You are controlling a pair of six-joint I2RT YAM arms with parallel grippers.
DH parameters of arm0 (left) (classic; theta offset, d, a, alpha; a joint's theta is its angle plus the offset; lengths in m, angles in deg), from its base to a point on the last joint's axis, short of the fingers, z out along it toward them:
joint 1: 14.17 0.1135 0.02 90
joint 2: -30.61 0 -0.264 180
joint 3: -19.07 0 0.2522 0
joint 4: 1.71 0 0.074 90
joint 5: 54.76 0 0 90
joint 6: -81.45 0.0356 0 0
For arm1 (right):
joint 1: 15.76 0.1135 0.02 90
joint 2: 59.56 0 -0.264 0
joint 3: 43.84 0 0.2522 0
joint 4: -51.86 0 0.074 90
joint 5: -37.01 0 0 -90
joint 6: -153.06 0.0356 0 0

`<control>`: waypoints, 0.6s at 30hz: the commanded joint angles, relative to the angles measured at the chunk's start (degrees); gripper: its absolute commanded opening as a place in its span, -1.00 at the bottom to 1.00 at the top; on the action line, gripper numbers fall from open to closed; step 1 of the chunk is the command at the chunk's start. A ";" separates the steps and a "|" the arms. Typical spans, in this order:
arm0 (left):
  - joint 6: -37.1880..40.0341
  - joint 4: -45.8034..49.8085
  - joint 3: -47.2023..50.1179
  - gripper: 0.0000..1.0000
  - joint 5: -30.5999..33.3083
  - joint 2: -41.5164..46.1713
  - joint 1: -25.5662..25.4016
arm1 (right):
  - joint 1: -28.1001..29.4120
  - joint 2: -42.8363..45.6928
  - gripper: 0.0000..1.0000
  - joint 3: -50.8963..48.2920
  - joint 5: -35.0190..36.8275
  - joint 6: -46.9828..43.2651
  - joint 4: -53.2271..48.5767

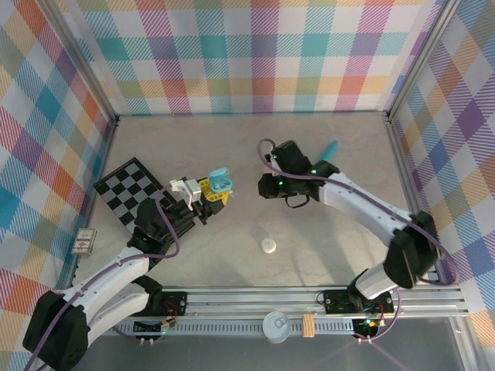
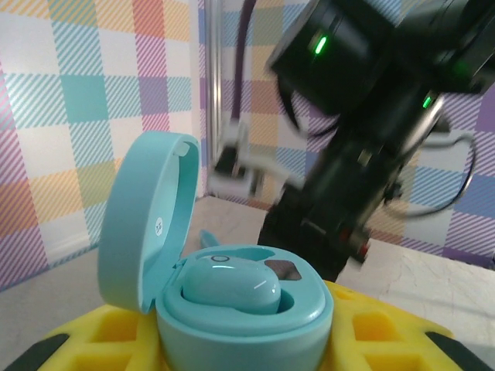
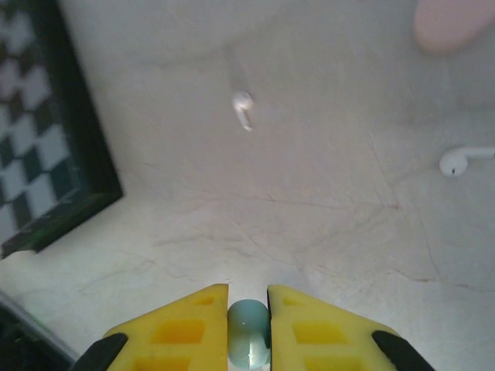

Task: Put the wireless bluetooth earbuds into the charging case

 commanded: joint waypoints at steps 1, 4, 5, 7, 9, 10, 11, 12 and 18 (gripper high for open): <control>0.28 -0.49 -2.33 -0.59 -2.41 -0.15 0.60 | 0.11 4.65 -0.66 1.11 -6.28 -6.06 -0.36; 0.44 0.07 -2.96 -0.59 -3.28 -0.70 0.59 | 0.12 7.81 -0.67 2.42 -11.90 -7.69 0.74; 0.40 0.08 -3.19 -0.59 -3.71 -1.16 0.59 | 0.12 8.54 -0.66 2.73 -14.03 -8.10 1.47; -0.10 0.04 -3.53 -0.59 -4.59 -1.84 0.59 | 0.14 9.22 -0.66 3.41 -19.95 -8.76 2.97; -0.59 -0.07 -4.03 -0.59 -6.18 -2.61 0.55 | 0.19 8.78 -0.66 4.96 -25.89 -9.58 3.37; -0.70 -0.19 -4.17 -0.59 -6.69 -2.69 0.51 | 0.44 8.54 -0.66 5.45 -27.13 -9.83 3.75; -0.86 -0.37 -4.22 -0.59 -7.19 -2.75 0.51 | 0.73 8.21 -0.66 6.14 -27.82 -10.26 4.03; -0.81 -0.57 -4.29 -0.59 -7.65 -2.91 0.50 | 1.07 7.87 -0.66 6.88 -28.00 -10.75 4.17; -1.66 -0.64 -5.24 -0.59 -11.72 -3.87 0.51 | 2.32 4.64 -0.65 11.01 -30.38 -11.80 5.58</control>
